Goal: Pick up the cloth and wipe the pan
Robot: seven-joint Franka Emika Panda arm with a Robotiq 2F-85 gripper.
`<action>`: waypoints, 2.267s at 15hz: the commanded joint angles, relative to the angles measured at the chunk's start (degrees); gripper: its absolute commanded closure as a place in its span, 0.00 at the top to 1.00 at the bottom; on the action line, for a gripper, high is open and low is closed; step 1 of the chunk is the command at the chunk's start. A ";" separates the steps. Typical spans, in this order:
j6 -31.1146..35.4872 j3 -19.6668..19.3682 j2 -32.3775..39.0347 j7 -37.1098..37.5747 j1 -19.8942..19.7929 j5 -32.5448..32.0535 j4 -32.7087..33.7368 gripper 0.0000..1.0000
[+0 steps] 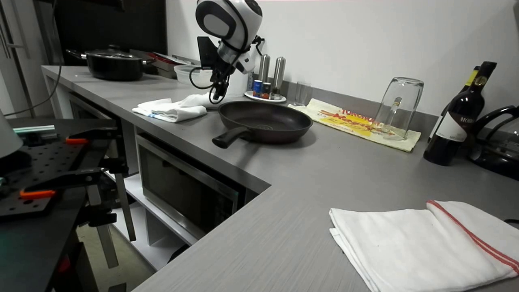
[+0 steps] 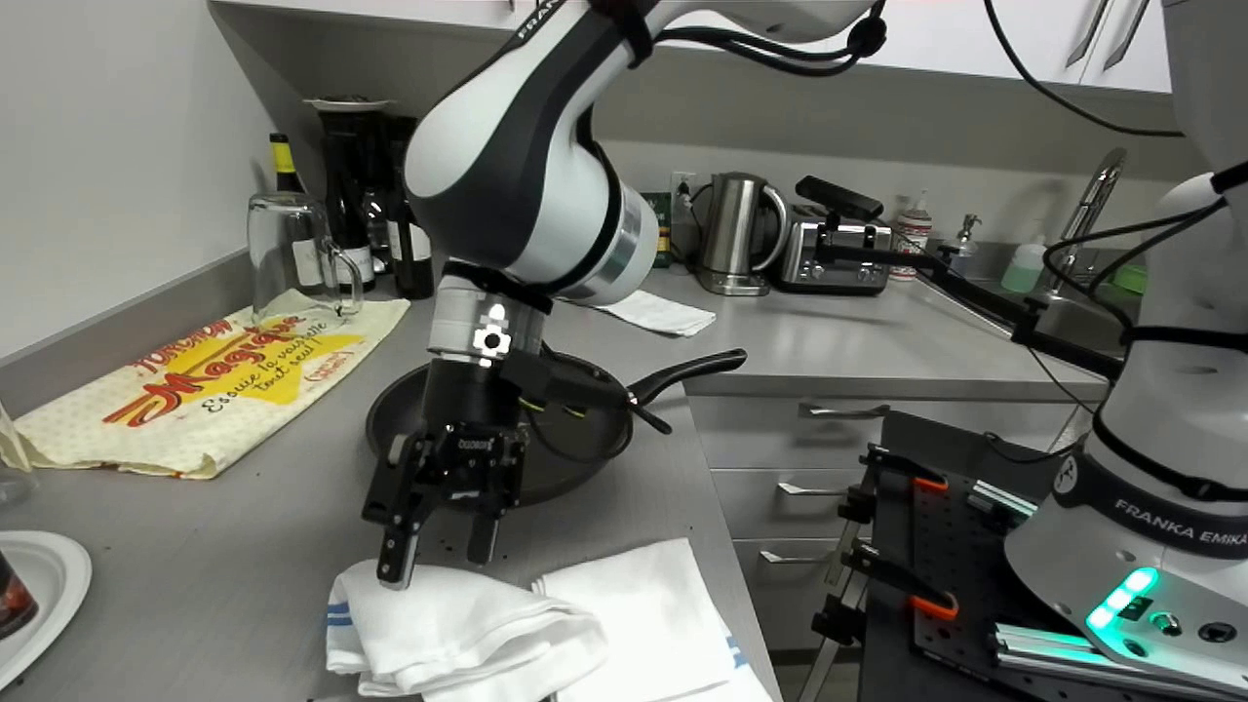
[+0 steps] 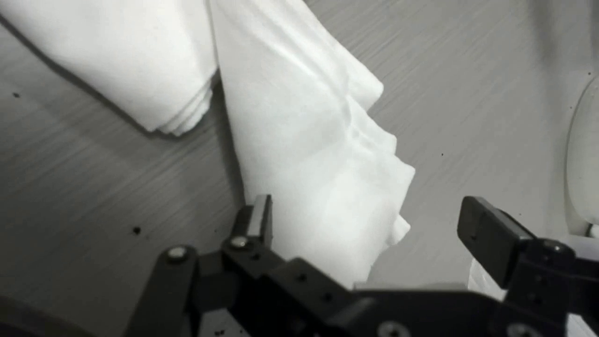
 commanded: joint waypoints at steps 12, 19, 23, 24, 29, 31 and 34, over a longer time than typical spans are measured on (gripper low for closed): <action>9.69 3.24 3.14 -0.46 0.76 -13.36 -2.40 0.34; 8.27 3.23 -2.46 0.99 -0.48 -15.07 -4.33 0.04; 7.60 2.04 -8.28 0.69 -1.29 -17.74 -4.96 0.04; 7.46 1.63 -9.72 0.30 -1.79 -18.32 -5.05 0.04; 5.96 -3.81 -16.15 0.12 -3.46 -26.06 -7.52 0.04; 6.41 -8.48 -17.19 2.74 -2.76 -35.72 -8.75 0.04; 7.89 -14.43 -16.73 7.73 -1.42 -50.48 -9.57 0.04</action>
